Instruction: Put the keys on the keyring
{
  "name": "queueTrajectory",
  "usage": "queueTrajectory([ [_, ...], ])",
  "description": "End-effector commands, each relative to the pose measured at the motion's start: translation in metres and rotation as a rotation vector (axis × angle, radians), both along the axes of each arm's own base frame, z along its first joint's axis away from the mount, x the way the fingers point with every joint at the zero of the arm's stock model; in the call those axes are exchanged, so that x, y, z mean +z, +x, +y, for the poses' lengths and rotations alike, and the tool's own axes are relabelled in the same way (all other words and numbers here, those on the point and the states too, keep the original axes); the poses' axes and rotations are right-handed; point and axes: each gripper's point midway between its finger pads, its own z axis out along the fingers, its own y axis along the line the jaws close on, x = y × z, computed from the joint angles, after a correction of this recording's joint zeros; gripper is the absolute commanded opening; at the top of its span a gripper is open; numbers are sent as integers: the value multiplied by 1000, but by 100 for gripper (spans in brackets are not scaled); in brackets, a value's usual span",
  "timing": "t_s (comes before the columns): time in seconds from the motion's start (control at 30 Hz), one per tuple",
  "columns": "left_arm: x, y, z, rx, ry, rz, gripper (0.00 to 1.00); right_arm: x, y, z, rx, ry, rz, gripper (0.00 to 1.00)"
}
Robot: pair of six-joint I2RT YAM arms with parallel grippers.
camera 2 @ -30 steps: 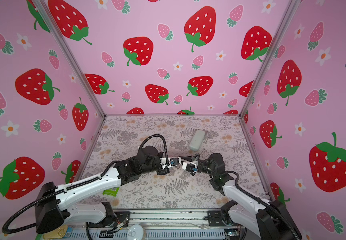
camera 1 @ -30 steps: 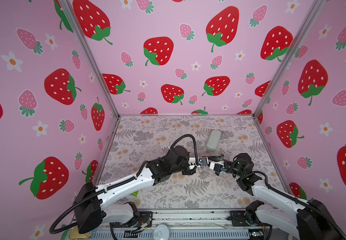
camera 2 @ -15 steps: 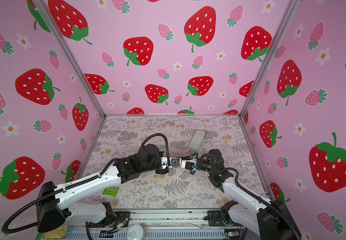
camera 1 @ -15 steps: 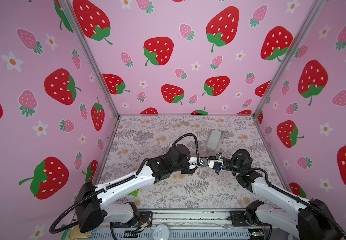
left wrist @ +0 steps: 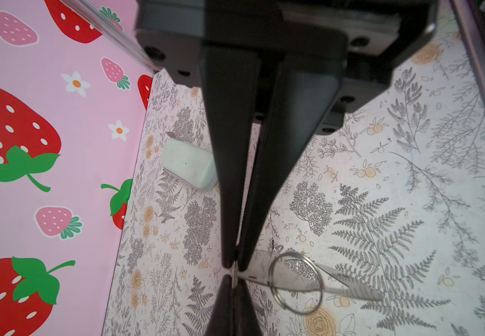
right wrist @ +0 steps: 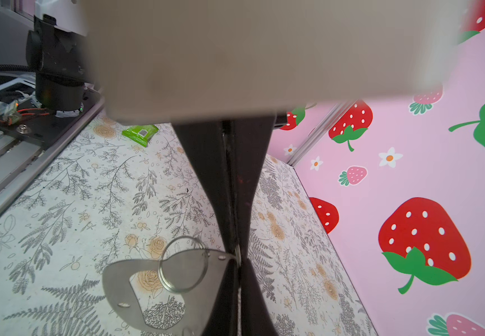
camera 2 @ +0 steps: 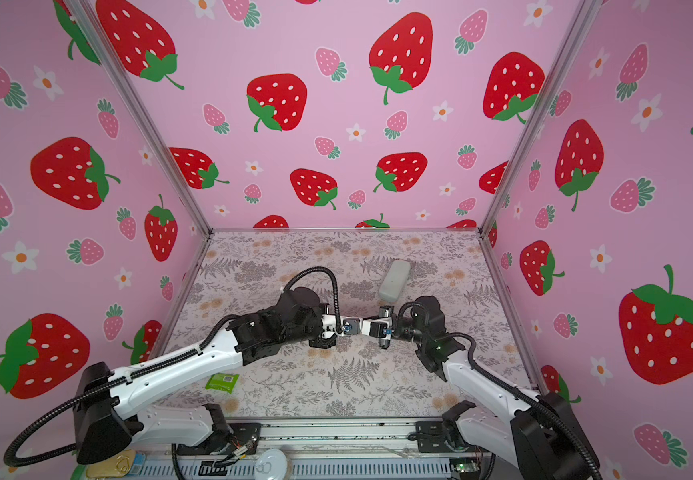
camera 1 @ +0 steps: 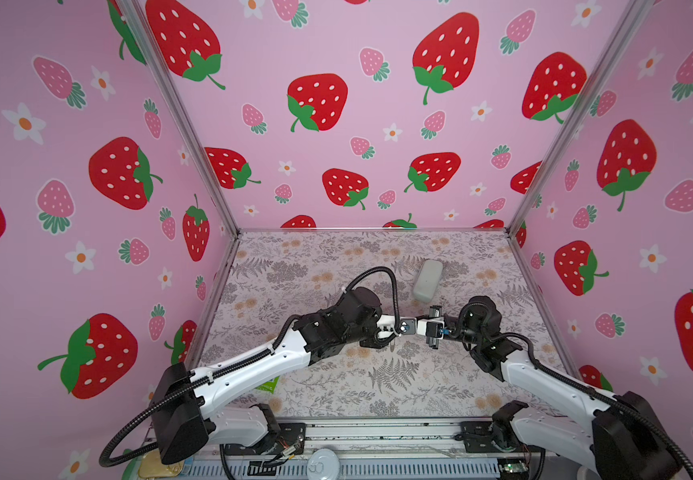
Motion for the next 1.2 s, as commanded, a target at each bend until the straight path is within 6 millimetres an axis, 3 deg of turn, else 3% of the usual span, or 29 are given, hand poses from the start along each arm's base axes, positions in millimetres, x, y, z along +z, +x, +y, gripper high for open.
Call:
queueTrajectory([
  [0.0, 29, -5, -11, -42, -74, -16, 1, 9, 1, 4, 16, 13, -16, 5],
  [0.13, 29, -5, -11, -41, -77, -19, 3, 10, 2, 5, 15, 21, -5, 3],
  [0.33, 38, 1, -6, 18, -132, -13, 40, 19, 2, 4, 4, 79, -26, 2],
  [0.4, 43, 1, 2, 43, -186, 21, 50, 26, 2, 4, 4, 117, -28, 1],
  [0.47, 47, 3, 12, 68, -242, 42, 54, 30, 0, 5, 25, 141, -21, 2],
  [0.6, 47, 6, 24, 115, -305, 65, 50, 38, -3, 6, 54, 183, -24, 1],
  [0.87, 41, 9, 24, 143, -355, 93, 36, 51, -7, 7, 81, 219, -43, 1],
  [1.17, 50, 17, 15, 152, -428, 85, 35, 56, -11, 6, 100, 236, -42, 2],
])
